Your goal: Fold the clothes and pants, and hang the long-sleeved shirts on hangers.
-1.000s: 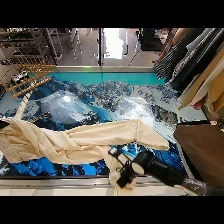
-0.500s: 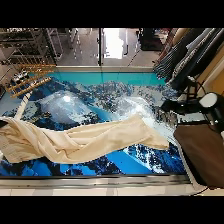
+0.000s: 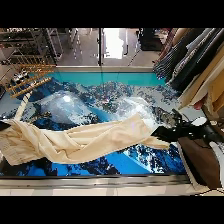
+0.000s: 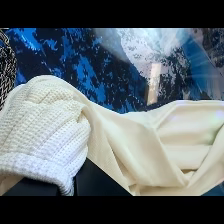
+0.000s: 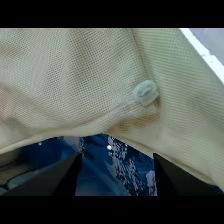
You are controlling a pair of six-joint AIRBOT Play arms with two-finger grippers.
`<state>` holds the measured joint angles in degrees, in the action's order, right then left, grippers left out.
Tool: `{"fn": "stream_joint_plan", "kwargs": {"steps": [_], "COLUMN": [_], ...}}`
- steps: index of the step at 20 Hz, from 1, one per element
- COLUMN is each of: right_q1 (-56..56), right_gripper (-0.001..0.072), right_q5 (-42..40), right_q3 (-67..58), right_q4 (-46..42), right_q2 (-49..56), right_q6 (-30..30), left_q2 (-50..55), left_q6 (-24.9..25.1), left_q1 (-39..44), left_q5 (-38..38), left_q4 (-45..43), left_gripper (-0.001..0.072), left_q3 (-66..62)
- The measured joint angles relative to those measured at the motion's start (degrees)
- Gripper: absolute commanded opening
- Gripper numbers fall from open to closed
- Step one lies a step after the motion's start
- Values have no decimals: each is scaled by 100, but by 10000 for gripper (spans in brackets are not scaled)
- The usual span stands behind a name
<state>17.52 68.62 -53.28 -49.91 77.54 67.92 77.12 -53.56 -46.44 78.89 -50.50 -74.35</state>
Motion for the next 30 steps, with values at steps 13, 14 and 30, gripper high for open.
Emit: {"fn": "stream_joint_plan", "kwargs": {"steps": [13,14,30], "right_q1": [-863,-793,885], "right_gripper": [24,24,23], "right_q5": [-986,-988,-404], "right_q3": [-1937,-2251,-5759], "right_q4": [247,116,-1451], "right_q2": [111,-232,-2861], "right_q6": [411,485,977], "left_q2": [-350,-439,-1283], "left_q6": [-409,-474,-1080], "left_q1": [-339,-483,-4186], "left_q5": [103,81,-1220], "left_q4": [1381,2041,7104], "left_gripper": [24,23,24], "left_q3": [-575,-798,-2975]}}
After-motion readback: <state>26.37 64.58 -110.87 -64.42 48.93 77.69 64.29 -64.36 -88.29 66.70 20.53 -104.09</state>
